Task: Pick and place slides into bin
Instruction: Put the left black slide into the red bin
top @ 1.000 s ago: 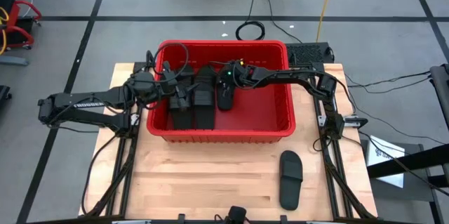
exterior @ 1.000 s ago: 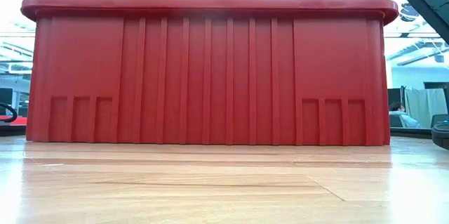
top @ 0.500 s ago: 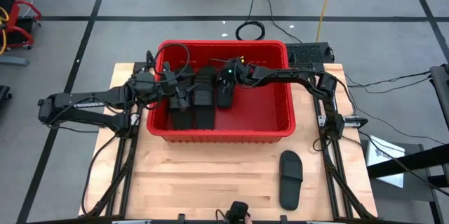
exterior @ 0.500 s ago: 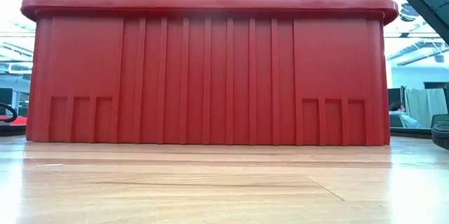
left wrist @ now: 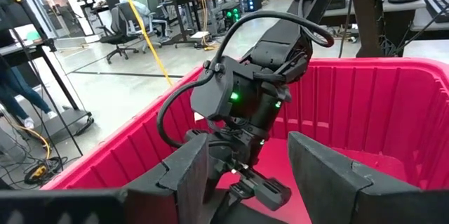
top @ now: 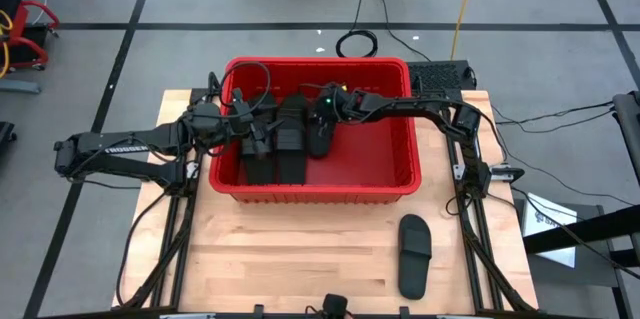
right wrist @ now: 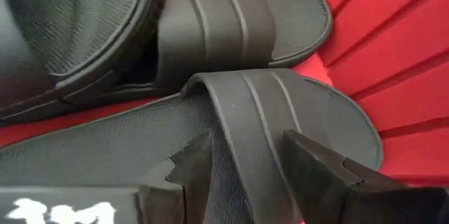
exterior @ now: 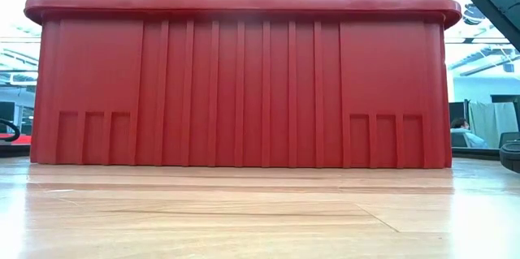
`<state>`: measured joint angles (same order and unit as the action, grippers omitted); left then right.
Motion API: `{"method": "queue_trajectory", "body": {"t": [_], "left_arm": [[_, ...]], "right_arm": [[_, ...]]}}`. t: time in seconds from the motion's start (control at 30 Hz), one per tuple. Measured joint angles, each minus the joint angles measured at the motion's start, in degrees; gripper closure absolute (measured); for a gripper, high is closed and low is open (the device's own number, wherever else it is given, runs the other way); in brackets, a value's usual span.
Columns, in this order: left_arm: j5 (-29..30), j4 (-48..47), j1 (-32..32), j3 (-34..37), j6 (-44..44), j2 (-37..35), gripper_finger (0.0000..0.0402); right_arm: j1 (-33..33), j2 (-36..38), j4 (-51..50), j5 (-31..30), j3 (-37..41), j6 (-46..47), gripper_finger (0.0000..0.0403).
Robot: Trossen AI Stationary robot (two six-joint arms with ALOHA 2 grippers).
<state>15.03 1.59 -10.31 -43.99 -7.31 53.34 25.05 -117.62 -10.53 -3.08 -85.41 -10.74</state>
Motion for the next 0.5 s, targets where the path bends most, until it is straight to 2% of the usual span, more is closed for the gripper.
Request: {"method": "queue_trajectory", "body": {"t": [0.5], "left_arm": [[0.00, -0.13, 0.00, 0.00, -0.33, 0.00, 0.0202]], "right_arm": [[-0.32, 0.16, -0.95, 0.16, -0.04, -0.86, 0.0236]]}}
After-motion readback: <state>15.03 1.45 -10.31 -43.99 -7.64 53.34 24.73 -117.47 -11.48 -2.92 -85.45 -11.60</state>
